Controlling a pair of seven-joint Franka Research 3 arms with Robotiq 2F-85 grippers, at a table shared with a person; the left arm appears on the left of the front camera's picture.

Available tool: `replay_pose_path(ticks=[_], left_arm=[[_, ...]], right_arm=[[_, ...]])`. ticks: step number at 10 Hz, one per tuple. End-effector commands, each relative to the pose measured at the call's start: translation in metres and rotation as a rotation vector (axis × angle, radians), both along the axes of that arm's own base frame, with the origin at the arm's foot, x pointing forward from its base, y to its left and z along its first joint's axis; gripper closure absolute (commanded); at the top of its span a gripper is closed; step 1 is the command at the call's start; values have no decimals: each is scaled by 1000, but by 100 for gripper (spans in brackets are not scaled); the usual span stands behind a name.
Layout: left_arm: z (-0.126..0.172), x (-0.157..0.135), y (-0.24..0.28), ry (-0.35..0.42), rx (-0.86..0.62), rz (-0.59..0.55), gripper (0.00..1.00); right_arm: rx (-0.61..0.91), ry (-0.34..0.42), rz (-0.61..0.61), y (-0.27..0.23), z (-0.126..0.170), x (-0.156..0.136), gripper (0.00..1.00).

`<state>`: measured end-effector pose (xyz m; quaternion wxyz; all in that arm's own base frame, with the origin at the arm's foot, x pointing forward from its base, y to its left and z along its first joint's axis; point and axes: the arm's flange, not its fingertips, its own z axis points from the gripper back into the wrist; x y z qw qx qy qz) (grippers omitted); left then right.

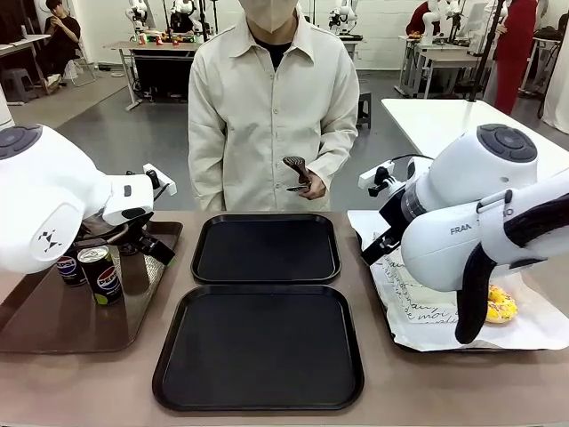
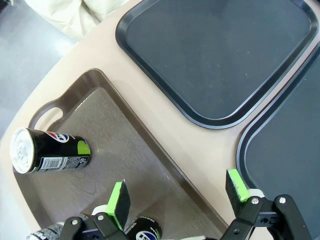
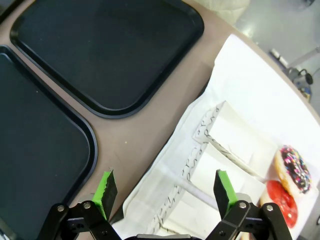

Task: Set up donuts and drinks on trays.
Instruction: Pick up one Pepsi coke and place it on the Flat Tray.

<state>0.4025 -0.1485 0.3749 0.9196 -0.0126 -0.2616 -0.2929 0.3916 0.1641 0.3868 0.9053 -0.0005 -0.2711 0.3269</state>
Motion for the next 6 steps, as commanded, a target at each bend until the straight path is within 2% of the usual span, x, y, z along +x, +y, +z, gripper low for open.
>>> replay_pose_path(ticks=[1, 2, 3, 4, 6], left_arm=[[25, -46, 22, 60, -17, 11, 0], [32, -61, 29, 114, -29, -56, 0], [31, -83, 35, 169, -45, -72, 0], [34, -88, 43, 214, -32, -119, 0], [31, -124, 56, 227, -14, -106, 0]], right_arm=[[-74, 33, -1, -6, 18, -63, 0], [-123, 71, 2, -9, 22, -82, 0], [-154, 200, 20, -16, 21, -102, 0], [-170, 264, -8, -23, 20, -110, 0], [-275, 341, -22, -42, 15, -141, 0]])
